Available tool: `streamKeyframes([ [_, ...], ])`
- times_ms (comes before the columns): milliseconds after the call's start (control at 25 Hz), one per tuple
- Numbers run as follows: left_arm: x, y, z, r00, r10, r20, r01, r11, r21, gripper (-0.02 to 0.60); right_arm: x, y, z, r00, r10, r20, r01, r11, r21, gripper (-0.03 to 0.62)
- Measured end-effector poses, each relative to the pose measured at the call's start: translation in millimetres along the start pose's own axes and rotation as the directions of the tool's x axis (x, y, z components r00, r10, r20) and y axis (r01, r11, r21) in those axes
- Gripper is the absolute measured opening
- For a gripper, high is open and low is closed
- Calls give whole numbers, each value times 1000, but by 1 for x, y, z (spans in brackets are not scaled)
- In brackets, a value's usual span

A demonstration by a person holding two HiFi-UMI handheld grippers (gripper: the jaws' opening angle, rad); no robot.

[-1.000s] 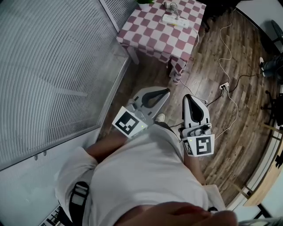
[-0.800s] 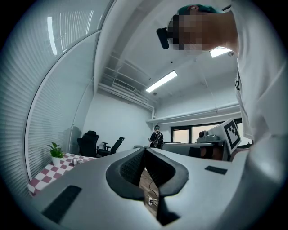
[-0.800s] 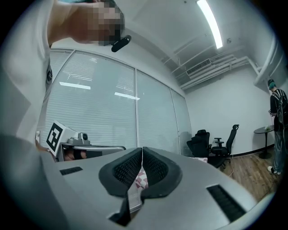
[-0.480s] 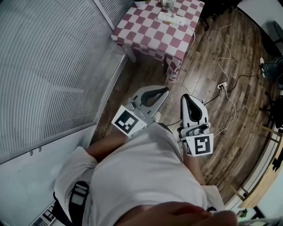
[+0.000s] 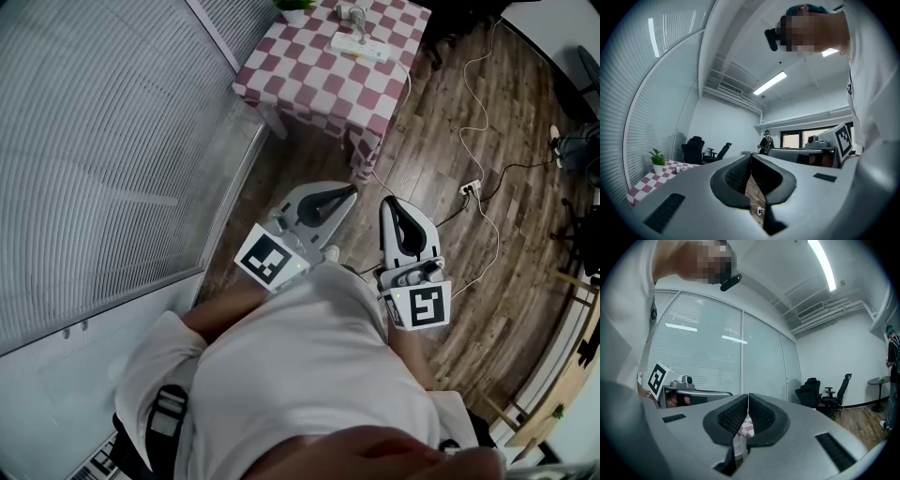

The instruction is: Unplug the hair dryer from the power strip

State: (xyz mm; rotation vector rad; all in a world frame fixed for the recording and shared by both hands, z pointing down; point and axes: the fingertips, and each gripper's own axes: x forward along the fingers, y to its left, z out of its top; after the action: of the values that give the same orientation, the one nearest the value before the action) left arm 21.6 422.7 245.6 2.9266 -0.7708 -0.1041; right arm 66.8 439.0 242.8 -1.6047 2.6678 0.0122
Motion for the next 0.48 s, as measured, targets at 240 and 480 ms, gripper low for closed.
streamKeyframes([
  [240,10,23,0,1000,-6,4,6,1000,2,31,27,-7,-4,1000,12,-9,-12,1000,-11,32],
  [480,22,57,1,1000,-5,-7,5,1000,0,31,62,-16,-7,999,22,-27,-22,1000,-17,32],
])
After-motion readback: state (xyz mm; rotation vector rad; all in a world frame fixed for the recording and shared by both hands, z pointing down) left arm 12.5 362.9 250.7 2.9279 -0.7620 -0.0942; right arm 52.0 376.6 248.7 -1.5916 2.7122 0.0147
